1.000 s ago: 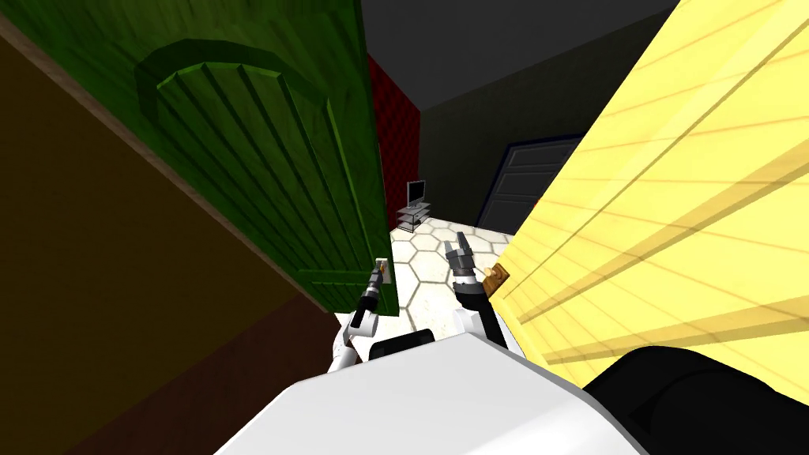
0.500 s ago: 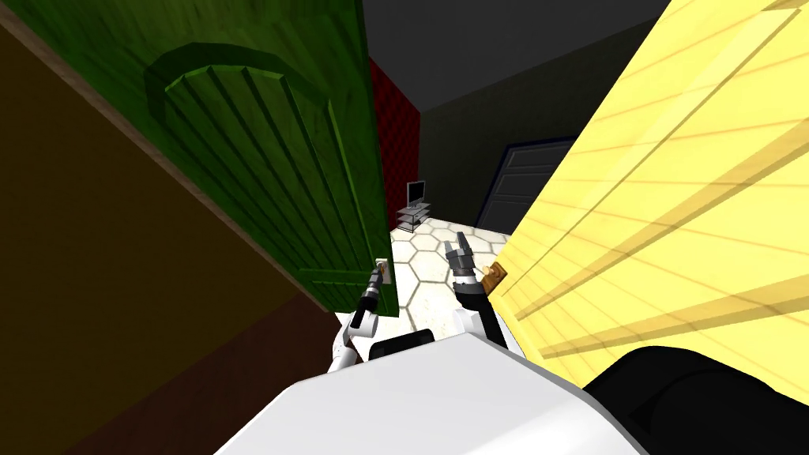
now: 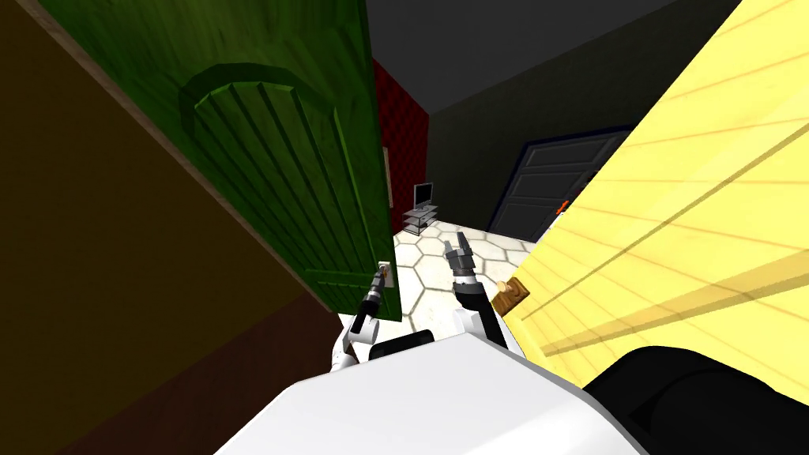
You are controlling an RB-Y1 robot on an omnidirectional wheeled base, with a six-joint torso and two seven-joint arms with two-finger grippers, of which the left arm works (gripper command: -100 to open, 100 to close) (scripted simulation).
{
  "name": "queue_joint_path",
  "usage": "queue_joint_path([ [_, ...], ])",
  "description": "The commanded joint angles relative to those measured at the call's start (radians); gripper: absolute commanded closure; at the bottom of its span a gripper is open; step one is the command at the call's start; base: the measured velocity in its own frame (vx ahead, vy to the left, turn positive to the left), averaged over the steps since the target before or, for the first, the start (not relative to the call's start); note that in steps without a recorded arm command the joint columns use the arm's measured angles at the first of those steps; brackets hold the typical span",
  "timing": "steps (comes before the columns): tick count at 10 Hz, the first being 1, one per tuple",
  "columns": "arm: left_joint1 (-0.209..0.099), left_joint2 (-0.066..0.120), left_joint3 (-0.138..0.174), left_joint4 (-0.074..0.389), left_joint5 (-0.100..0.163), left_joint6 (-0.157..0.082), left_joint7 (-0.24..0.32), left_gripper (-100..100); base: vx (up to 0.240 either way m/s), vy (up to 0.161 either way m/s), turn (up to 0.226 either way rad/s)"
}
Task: Push the door open
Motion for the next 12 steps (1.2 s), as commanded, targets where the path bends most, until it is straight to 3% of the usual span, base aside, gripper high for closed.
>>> queue_joint_path([
  [1,0.004,0.01,-0.002,-0.014,0.014,-0.004,-0.019,100,0.19,-0.104,0.222],
  [4,0.027,0.006,-0.038,-0.035,0.038,-0.001,-0.053,100,0.189,-0.089,0.257],
  [7,0.05,-0.013,-0.071,-0.055,0.061,0.003,-0.084,100,0.169,-0.11,0.256],
  [8,0.073,0.011,-0.103,-0.066,0.051,-0.003,-0.092,-100,-0.013,-0.014,0.204],
  [11,0.11,0.014,-0.147,-0.087,0.046,-0.006,-0.109,-100,-0.146,0.085,0.074],
  [12,0.137,0.005,-0.179,-0.103,0.042,-0.008,-0.122,-100,-0.138,0.117,0.147],
])
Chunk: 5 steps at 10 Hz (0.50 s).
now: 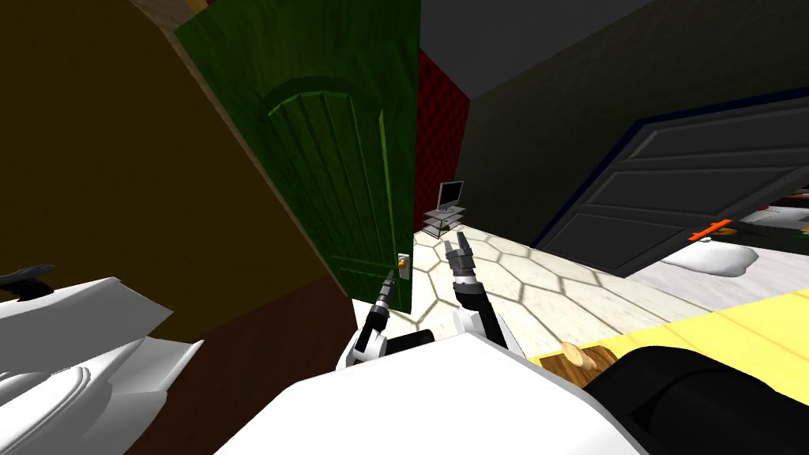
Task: Push the door open
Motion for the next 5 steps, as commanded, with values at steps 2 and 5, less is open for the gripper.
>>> queue_joint_path([
  [2,0.045,-0.038,-0.06,-0.009,-0.008,-0.018,-0.026,-100,-0.149,0.097,0.124],
  [5,0.076,-0.084,-0.098,-0.027,-0.013,-0.02,-0.041,-100,-0.096,0.065,0.068],
])
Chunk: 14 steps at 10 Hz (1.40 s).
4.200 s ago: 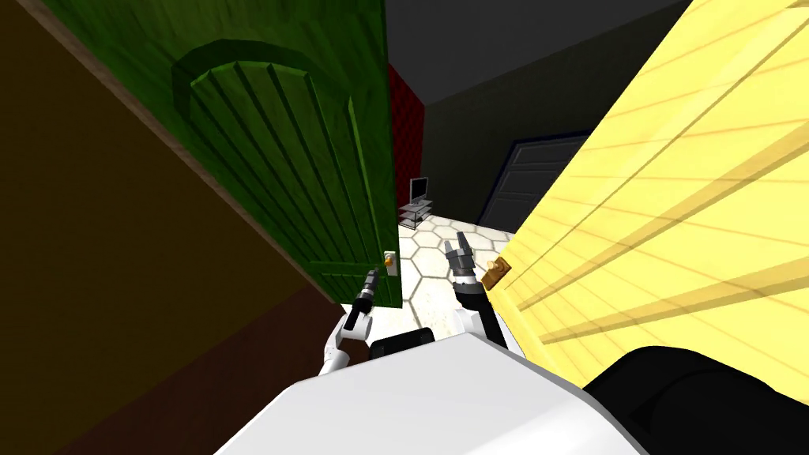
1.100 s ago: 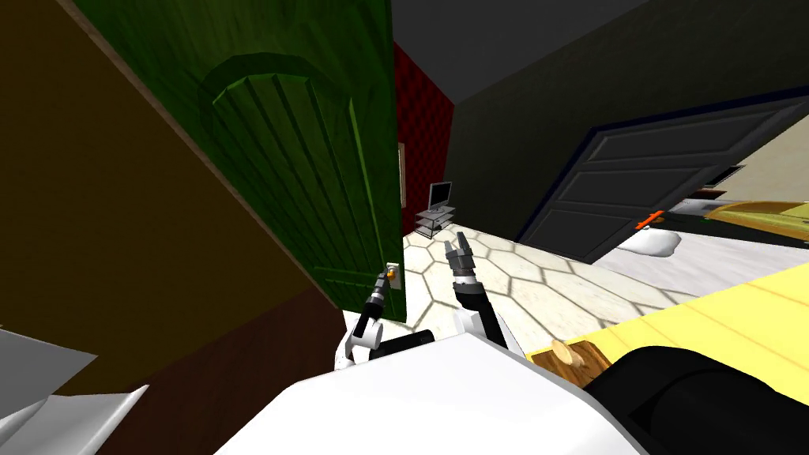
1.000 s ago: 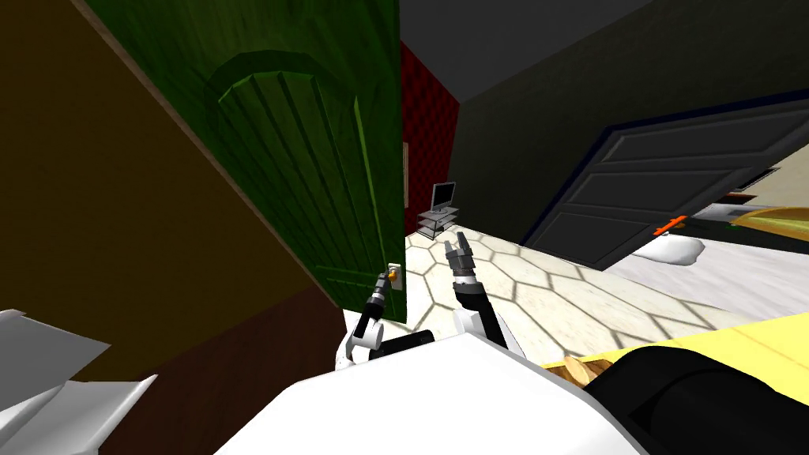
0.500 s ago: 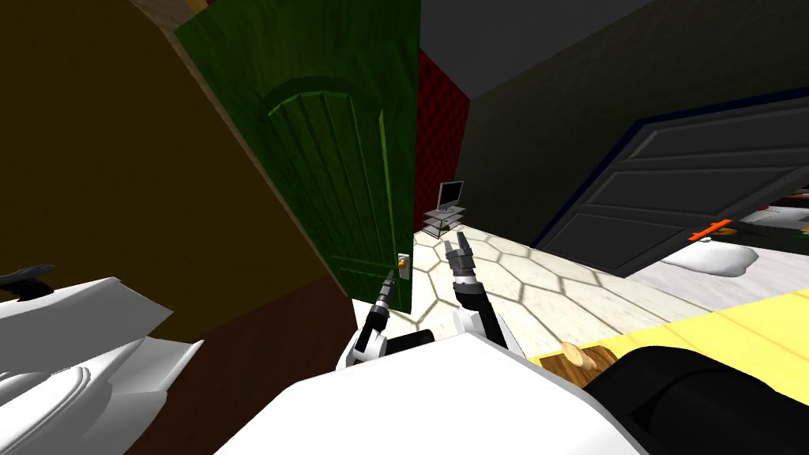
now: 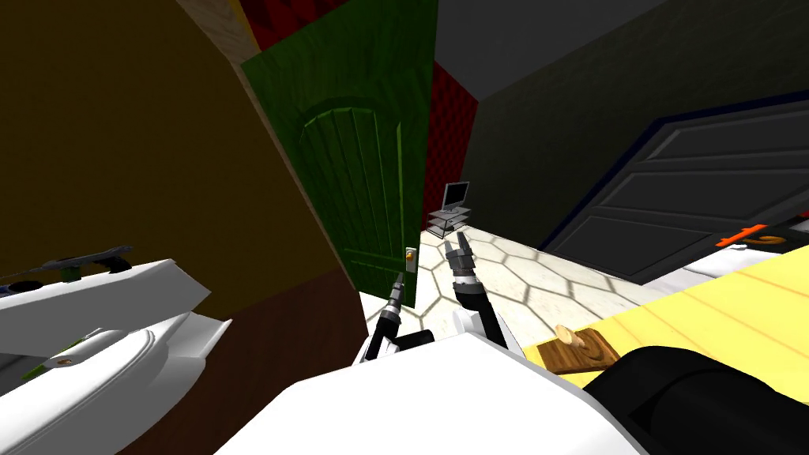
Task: Push the door open
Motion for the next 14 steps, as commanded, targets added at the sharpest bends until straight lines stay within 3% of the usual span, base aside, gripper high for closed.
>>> queue_joint_path([
  [1,0.0,0.0,0.0,0.0,0.0,0.0,0.0,-100,-0.027,0.016,0.0],
  [2,-0.007,0.031,0.004,0.005,0.001,0.0,0.0,-100,0.073,-0.054,-0.021],
  [5,-0.024,0.054,0.014,0.018,0.002,0.0,0.004,-100,0.193,-0.107,-0.011],
  [6,-0.03,0.05,0.018,0.022,0.003,0.0,0.005,-100,0.205,-0.114,-0.017],
  [9,-0.048,-0.006,0.029,0.036,0.004,0.001,0.008,-100,0.206,-0.116,-0.014],
  [10,-0.043,0.008,0.027,0.031,0.004,0.002,0.007,-100,0.069,-0.038,0.004],
  [11,-0.043,0.008,0.027,0.031,0.004,0.002,0.007,100,0.0,0.0,0.0],
  [14,-0.043,0.008,0.027,0.031,0.004,0.002,0.007,100,-0.021,0.013,-0.002],
])
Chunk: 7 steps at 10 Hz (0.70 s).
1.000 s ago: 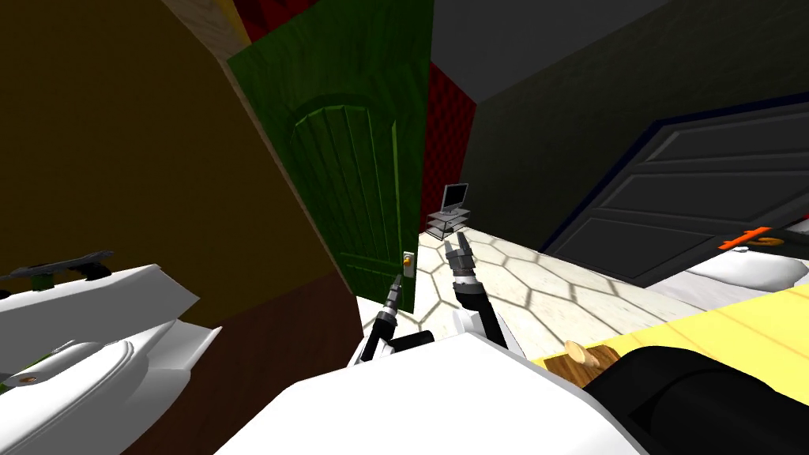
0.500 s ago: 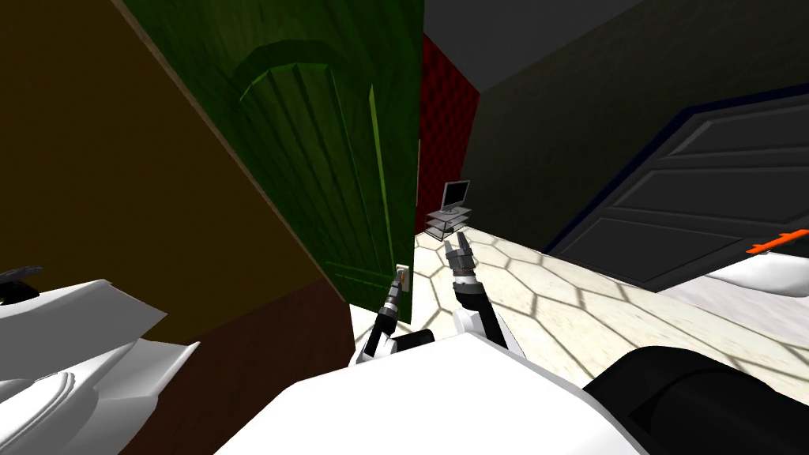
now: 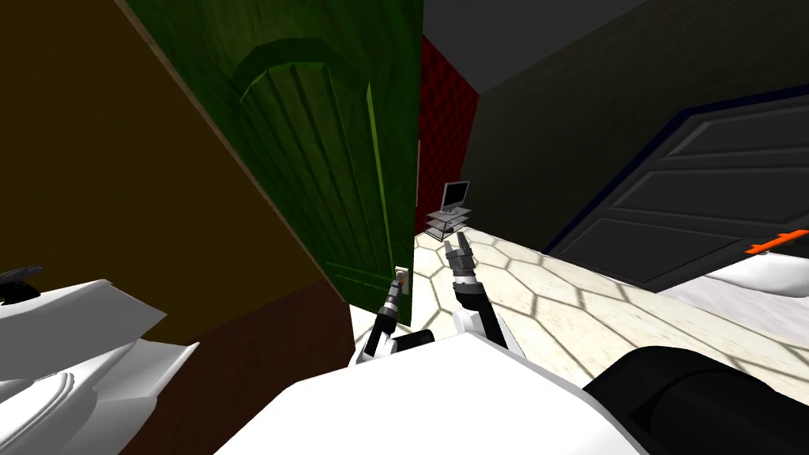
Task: Push the door open
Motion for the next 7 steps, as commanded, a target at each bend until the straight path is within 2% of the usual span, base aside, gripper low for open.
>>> queue_joint_path([
  [1,0.001,0.0,0.0,0.001,0.0,0.001,0.0,100,-0.012,0.006,0.003],
  [2,0.001,0.0,0.0,0.001,0.0,0.001,0.0,100,0.0,0.0,0.0],
  [3,0.013,0.028,-0.005,-0.007,0.002,0.0,-0.005,100,0.117,-0.077,0.216],
  [4,0.019,0.037,-0.007,-0.011,0.004,-0.001,-0.008,100,0.194,-0.121,0.213],
  [7,0.039,0.05,-0.016,-0.026,0.008,-0.004,-0.018,100,0.186,-0.132,0.168],
])
